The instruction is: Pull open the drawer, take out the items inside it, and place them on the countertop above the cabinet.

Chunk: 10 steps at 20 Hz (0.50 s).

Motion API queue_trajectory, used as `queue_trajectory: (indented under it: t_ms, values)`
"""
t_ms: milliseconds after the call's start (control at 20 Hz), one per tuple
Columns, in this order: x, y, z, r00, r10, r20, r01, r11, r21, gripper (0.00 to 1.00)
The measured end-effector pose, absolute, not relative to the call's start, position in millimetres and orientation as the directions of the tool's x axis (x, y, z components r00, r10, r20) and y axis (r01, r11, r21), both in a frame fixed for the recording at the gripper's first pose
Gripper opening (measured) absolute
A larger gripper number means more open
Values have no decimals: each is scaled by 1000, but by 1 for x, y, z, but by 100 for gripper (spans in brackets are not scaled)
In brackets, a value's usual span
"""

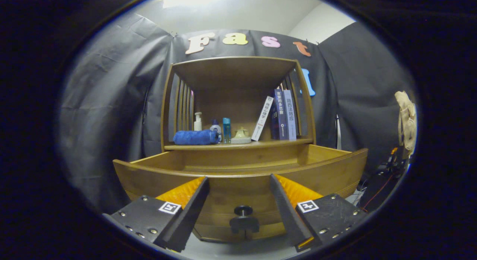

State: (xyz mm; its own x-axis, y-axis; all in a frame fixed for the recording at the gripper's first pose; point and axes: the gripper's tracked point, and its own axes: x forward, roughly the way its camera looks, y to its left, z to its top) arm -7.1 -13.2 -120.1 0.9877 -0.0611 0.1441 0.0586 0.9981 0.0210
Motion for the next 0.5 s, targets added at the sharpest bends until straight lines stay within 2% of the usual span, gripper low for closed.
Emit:
queue_trajectory:
  t_ms: [200, 500]
  values:
    - [-3, -14, -119, 988, -57, 141, 56, 998, 9, 98]
    - [17, -16, -122, 997, -34, 69, 32, 999, 17, 99]
